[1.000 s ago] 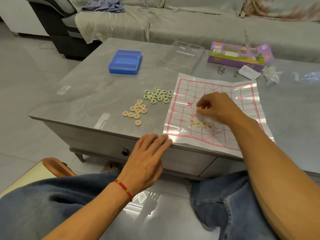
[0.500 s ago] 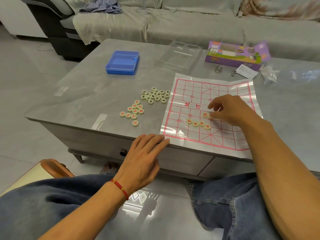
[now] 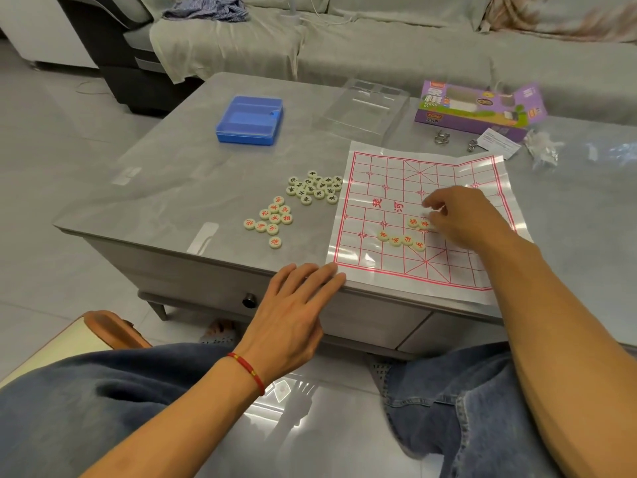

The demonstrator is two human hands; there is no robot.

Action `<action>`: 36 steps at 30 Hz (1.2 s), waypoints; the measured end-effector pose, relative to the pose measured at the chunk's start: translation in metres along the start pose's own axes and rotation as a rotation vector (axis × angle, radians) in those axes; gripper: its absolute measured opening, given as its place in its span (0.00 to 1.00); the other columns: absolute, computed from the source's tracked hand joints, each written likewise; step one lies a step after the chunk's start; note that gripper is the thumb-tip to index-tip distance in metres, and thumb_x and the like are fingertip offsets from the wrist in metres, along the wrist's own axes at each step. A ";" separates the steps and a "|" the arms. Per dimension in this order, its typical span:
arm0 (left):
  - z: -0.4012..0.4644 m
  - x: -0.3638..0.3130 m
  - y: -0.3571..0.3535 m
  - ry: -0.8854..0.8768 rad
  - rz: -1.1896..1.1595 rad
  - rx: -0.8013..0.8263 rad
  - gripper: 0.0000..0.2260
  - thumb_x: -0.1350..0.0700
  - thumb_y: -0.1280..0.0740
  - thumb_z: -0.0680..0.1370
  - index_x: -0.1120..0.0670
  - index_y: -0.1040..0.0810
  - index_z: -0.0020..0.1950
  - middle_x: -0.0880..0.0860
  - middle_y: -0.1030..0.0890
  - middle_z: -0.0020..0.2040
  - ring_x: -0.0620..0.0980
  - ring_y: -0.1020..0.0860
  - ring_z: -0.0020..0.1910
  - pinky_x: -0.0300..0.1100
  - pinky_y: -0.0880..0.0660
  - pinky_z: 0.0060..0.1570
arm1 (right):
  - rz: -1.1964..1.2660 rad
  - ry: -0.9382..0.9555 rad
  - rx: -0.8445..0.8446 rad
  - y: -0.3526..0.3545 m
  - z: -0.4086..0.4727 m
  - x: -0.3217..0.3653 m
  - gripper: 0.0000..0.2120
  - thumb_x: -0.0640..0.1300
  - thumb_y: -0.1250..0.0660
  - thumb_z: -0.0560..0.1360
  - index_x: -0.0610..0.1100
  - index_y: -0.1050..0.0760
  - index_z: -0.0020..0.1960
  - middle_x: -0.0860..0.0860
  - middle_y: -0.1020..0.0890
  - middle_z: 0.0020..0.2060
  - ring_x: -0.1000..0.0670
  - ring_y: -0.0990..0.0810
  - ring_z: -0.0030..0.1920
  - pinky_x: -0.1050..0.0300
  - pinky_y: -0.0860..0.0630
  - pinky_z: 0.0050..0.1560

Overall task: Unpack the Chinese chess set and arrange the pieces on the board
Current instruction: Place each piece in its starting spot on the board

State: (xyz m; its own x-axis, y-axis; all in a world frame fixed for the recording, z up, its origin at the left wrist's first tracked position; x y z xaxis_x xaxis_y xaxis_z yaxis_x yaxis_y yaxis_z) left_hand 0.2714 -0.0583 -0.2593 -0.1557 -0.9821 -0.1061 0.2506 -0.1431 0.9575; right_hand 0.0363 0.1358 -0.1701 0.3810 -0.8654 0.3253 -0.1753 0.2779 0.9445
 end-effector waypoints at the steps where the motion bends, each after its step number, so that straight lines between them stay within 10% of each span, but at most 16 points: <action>1: 0.000 0.000 0.001 -0.002 -0.002 -0.002 0.35 0.57 0.30 0.72 0.52 0.36 0.78 0.52 0.35 0.77 0.56 0.36 0.74 0.56 0.41 0.75 | 0.037 0.065 -0.033 -0.001 -0.003 0.014 0.15 0.41 0.34 0.79 0.46 0.23 0.65 0.47 0.20 0.62 0.46 0.22 0.59 0.49 0.26 0.63; 12: -0.011 0.040 0.033 0.354 -0.214 -0.223 0.23 0.63 0.34 0.70 0.56 0.24 0.65 0.55 0.27 0.66 0.53 0.30 0.66 0.47 0.29 0.66 | 0.014 0.703 0.144 -0.070 -0.017 0.172 0.20 0.52 0.32 0.78 0.51 0.26 0.68 0.51 0.25 0.65 0.49 0.25 0.62 0.51 0.27 0.61; 25: 0.024 0.094 0.040 0.482 -0.207 -0.179 0.23 0.62 0.34 0.75 0.56 0.27 0.71 0.55 0.30 0.72 0.56 0.33 0.71 0.53 0.33 0.70 | 0.018 0.703 0.131 -0.084 -0.014 0.168 0.14 0.49 0.28 0.75 0.47 0.20 0.60 0.51 0.24 0.55 0.50 0.23 0.50 0.55 0.24 0.49; 36: 0.038 0.098 0.042 0.489 -0.102 -0.176 0.07 0.56 0.32 0.79 0.57 0.17 0.54 0.56 0.21 0.51 0.56 0.23 0.51 0.51 0.24 0.49 | 0.011 0.683 0.147 -0.087 -0.022 0.172 0.11 0.48 0.32 0.78 0.45 0.22 0.59 0.47 0.23 0.55 0.46 0.24 0.53 0.52 0.26 0.54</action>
State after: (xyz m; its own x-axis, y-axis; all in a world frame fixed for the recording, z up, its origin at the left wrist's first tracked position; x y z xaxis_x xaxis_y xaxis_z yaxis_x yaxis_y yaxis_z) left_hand 0.2308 -0.1562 -0.2191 0.2657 -0.8984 -0.3498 0.4210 -0.2183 0.8804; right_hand 0.1367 -0.0283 -0.1957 0.8557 -0.3936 0.3360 -0.2847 0.1842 0.9408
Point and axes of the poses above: each hand's wrist, its own z-axis towards the middle knuckle, its own y-axis out of the back of the hand, x = y × z, the point moved 2 cm from there along z, towards the middle knuckle
